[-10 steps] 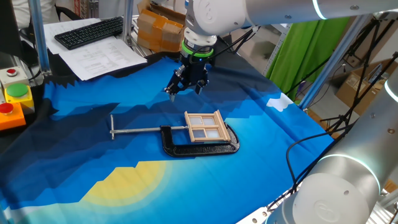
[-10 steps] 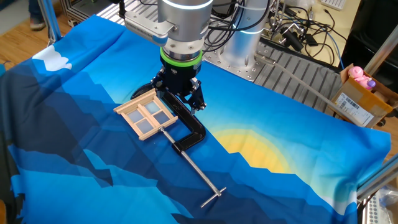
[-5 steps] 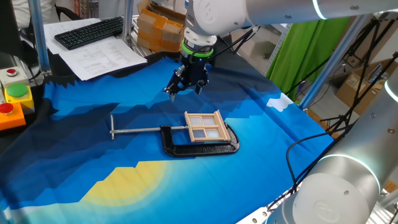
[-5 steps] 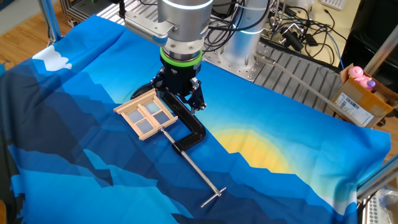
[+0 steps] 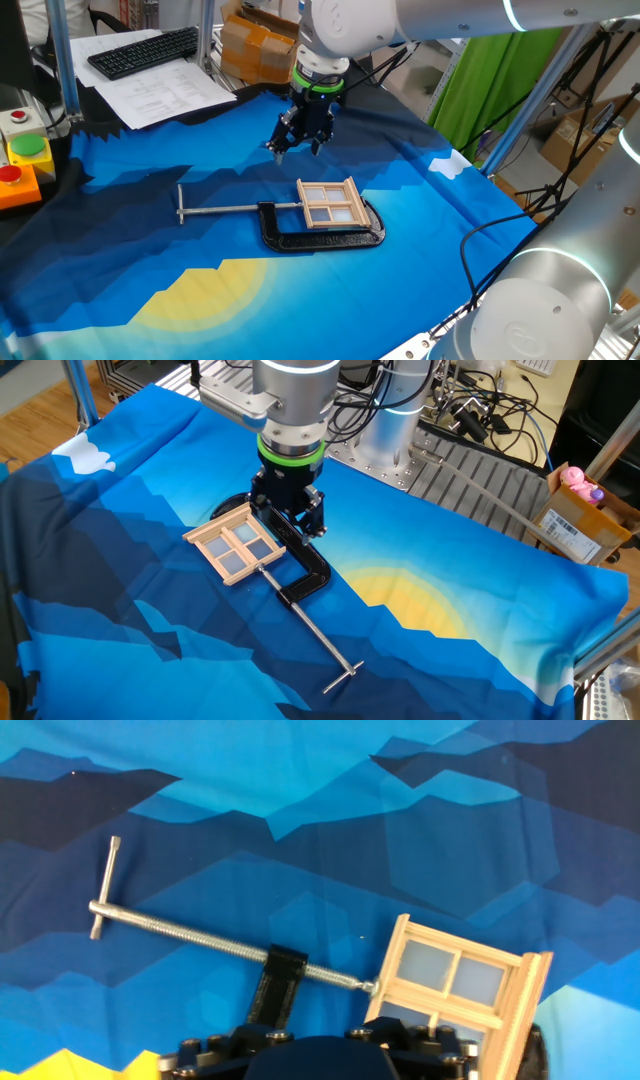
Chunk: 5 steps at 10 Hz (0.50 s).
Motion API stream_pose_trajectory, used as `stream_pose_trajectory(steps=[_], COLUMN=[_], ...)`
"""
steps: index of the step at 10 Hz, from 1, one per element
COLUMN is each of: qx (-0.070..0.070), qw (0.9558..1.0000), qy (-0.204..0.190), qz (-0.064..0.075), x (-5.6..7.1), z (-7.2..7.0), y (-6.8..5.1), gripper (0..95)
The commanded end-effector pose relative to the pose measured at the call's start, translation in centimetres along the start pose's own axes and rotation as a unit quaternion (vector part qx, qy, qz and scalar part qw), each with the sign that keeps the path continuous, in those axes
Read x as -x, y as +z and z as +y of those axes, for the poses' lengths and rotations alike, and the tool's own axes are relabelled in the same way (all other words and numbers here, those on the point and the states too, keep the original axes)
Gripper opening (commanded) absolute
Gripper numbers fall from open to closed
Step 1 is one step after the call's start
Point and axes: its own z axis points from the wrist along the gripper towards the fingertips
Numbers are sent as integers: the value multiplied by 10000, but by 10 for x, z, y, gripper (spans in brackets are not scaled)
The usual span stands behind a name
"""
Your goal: Open a sliding window
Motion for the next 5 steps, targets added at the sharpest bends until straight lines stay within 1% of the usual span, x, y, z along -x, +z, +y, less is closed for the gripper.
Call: stream_pose_trajectory(steps=[1,4,5], qx=[34,6,-54], qw=[10000,10000,9999], qy=[49,52,89], qz=[-14,-18,-34], x=[-1,-1,-1], z=[0,0,-3], y=[0,1,2], gripper=[0,0,0])
